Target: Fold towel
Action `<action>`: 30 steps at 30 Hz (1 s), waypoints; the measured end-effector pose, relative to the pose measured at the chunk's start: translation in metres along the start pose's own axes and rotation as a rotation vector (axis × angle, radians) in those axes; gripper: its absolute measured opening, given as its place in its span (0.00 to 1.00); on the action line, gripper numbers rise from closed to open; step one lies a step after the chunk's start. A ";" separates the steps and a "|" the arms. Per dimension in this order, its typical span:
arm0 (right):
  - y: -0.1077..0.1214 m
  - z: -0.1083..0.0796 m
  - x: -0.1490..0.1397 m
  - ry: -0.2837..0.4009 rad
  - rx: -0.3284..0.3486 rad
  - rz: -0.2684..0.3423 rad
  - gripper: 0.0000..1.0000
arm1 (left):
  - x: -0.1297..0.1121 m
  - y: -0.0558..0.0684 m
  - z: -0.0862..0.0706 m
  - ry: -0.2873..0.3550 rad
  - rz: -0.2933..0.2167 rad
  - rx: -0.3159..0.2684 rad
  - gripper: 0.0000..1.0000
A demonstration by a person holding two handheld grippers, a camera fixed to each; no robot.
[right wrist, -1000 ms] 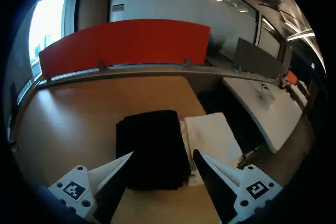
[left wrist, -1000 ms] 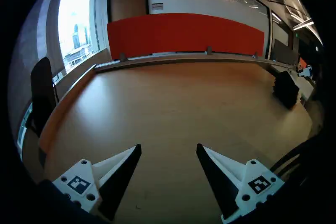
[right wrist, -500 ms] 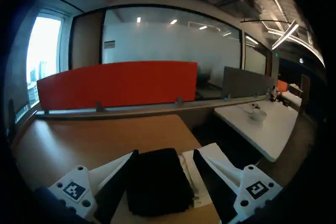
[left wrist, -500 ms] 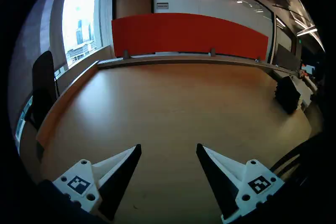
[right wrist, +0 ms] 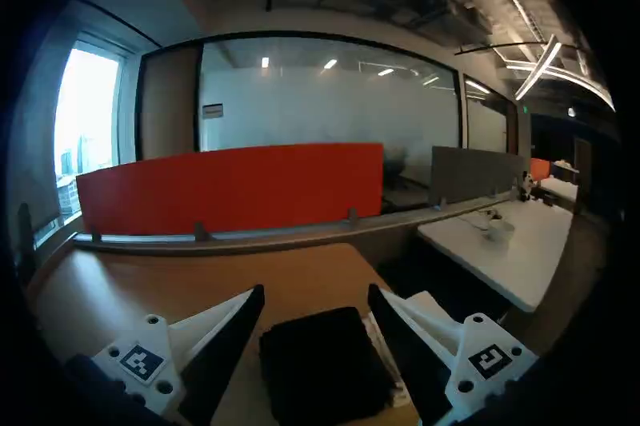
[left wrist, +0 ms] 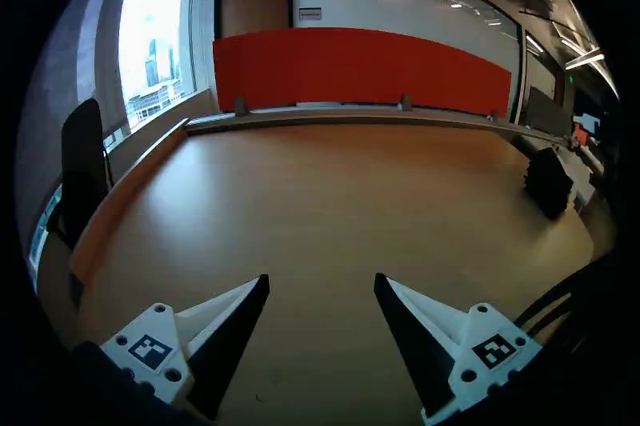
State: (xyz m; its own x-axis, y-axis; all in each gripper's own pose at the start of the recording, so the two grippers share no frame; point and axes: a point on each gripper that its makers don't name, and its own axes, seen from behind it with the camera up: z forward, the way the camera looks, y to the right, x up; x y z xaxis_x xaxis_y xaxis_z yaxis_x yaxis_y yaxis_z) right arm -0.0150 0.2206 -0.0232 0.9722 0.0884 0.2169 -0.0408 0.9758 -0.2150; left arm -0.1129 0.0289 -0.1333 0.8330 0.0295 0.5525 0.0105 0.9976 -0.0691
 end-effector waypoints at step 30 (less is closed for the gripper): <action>-0.117 -0.004 0.042 0.128 0.151 -0.028 1.00 | 0.097 -0.015 0.018 0.198 -0.016 -0.003 0.98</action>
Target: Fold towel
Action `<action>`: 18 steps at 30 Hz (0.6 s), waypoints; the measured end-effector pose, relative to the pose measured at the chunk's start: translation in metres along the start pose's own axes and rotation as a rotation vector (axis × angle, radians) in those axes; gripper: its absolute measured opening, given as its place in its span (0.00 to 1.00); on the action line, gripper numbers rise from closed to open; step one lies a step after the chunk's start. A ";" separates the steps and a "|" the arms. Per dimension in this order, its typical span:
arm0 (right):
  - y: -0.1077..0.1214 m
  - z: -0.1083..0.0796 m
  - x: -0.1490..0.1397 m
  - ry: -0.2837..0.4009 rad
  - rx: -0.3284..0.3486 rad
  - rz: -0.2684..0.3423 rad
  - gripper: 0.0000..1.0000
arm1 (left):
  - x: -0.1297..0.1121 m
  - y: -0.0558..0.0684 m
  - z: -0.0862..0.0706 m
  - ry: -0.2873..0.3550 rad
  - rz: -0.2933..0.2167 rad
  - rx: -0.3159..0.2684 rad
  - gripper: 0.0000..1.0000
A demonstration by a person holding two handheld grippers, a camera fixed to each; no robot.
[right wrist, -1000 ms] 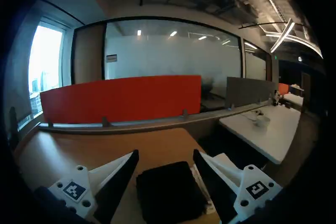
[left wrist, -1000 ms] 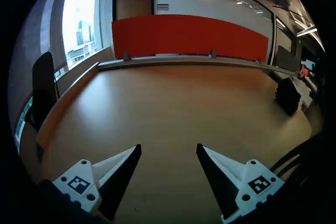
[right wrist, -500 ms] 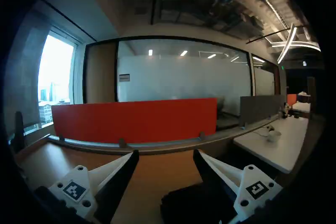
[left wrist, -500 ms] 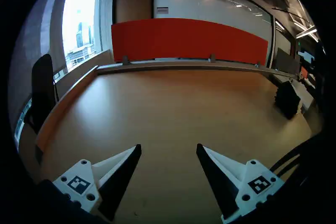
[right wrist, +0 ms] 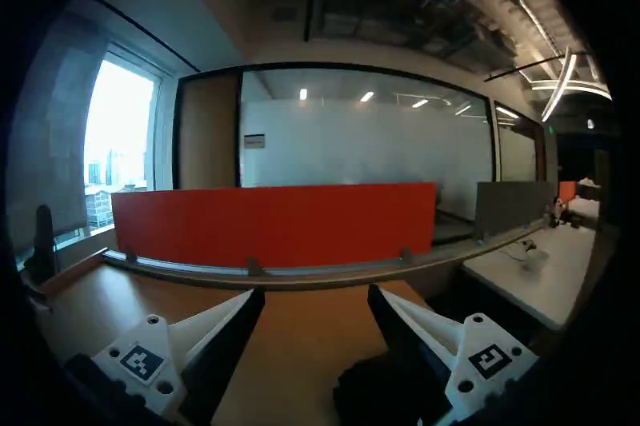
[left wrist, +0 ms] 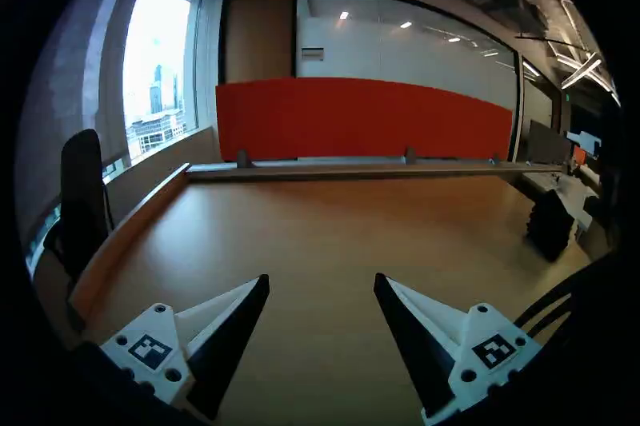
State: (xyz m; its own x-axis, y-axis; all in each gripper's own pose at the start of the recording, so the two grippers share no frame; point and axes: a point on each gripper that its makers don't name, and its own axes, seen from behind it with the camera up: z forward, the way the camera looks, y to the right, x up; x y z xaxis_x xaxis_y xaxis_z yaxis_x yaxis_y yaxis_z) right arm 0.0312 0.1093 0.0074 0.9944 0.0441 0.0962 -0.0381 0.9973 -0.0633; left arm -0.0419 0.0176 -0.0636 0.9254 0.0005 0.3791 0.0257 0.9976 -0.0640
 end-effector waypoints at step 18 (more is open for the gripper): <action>-0.062 0.008 0.019 0.025 0.056 0.007 1.00 | 0.108 -0.018 0.034 0.213 -0.012 0.025 0.98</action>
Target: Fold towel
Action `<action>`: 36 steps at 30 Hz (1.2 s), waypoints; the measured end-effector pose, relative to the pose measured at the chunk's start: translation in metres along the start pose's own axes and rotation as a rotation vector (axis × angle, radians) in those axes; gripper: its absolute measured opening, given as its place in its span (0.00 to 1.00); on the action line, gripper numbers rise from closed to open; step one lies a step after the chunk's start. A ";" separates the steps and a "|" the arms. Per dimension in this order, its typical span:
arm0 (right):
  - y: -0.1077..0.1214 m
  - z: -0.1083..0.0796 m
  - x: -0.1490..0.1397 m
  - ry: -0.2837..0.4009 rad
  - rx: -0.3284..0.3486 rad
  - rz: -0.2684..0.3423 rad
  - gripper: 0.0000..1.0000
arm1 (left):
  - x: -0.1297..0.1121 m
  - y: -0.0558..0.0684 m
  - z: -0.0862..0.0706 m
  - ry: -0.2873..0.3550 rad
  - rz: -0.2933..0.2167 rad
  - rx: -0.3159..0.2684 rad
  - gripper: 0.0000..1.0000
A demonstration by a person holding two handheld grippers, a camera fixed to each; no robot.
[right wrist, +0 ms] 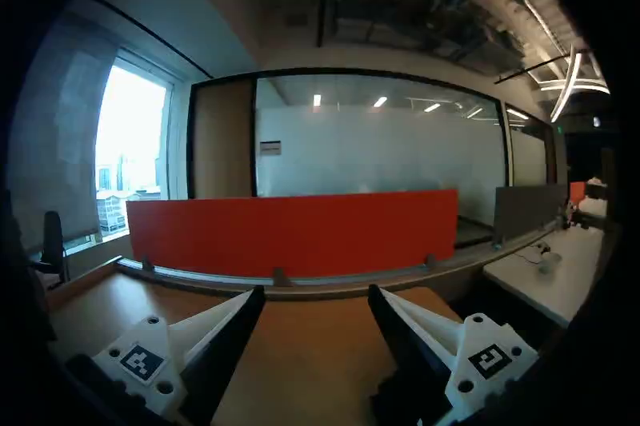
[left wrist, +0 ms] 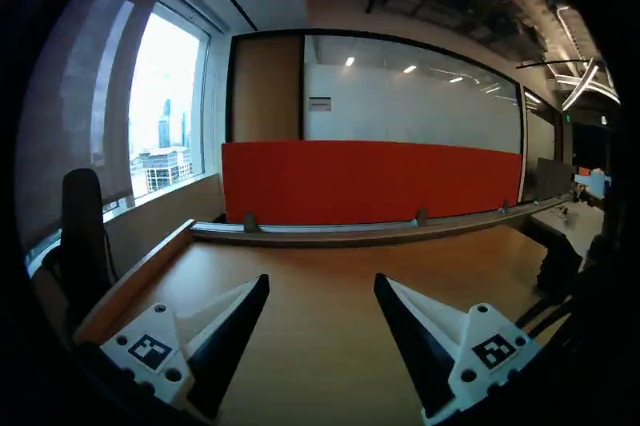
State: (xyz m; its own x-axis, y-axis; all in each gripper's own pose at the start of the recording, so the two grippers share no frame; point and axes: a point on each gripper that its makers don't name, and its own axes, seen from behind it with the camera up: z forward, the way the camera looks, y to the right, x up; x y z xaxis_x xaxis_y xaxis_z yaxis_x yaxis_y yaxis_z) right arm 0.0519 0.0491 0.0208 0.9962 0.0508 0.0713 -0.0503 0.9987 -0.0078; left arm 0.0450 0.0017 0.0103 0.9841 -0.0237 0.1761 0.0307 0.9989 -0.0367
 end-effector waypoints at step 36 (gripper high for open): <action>-0.061 0.003 0.001 0.004 -0.005 -0.040 1.00 | -0.027 -0.023 0.014 0.122 0.058 0.066 0.97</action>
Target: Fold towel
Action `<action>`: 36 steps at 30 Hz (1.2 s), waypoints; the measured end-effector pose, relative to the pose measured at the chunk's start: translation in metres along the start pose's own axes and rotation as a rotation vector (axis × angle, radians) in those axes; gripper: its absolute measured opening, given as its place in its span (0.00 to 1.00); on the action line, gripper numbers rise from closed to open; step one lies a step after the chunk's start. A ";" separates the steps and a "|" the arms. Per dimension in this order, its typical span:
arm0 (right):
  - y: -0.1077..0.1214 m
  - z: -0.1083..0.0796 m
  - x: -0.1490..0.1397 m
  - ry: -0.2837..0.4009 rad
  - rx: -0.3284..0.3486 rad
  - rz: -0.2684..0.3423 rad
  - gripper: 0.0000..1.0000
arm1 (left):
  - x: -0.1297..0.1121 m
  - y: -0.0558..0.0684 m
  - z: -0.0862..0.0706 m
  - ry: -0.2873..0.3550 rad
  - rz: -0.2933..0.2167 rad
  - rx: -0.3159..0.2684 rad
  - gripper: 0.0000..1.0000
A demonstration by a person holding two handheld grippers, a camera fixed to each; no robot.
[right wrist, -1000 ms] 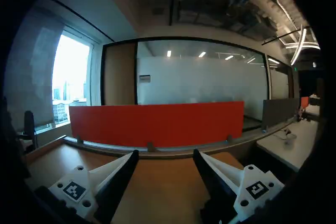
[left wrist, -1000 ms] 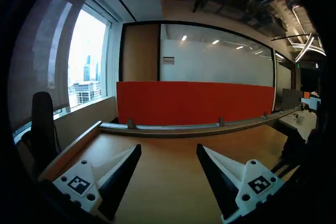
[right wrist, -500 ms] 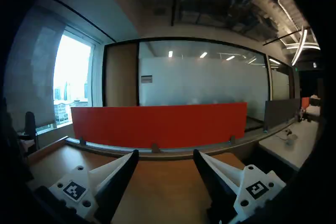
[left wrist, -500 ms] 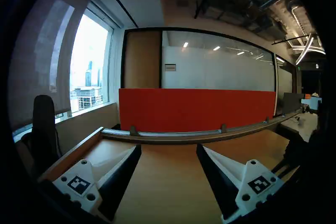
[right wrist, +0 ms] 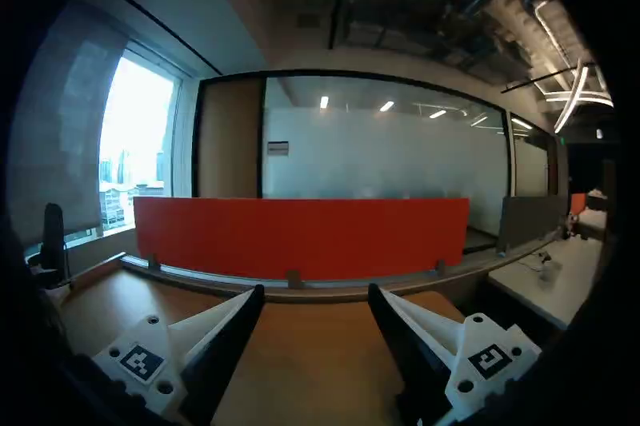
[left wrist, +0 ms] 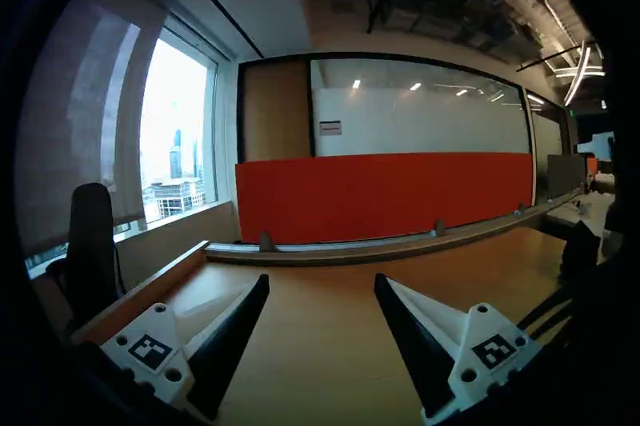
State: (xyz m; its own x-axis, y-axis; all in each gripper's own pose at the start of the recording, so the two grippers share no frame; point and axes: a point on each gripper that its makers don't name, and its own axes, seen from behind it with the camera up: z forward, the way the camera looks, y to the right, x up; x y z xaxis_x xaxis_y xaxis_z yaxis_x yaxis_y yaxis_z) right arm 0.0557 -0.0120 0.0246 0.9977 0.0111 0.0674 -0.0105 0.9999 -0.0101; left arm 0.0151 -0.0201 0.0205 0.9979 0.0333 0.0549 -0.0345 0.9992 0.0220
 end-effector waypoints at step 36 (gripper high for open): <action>-0.011 -0.009 -0.047 0.045 -0.019 -0.028 1.00 | -0.114 0.008 -0.003 0.049 -0.058 0.024 0.98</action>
State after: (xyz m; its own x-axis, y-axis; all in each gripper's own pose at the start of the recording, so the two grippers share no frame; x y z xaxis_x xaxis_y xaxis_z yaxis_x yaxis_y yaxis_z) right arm 0.0091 -0.0232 0.0126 0.9996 -0.0177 0.0230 0.0184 0.9994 -0.0282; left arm -0.0992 -0.0162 0.0112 0.9997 -0.0228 0.0040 0.0226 0.9986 0.0479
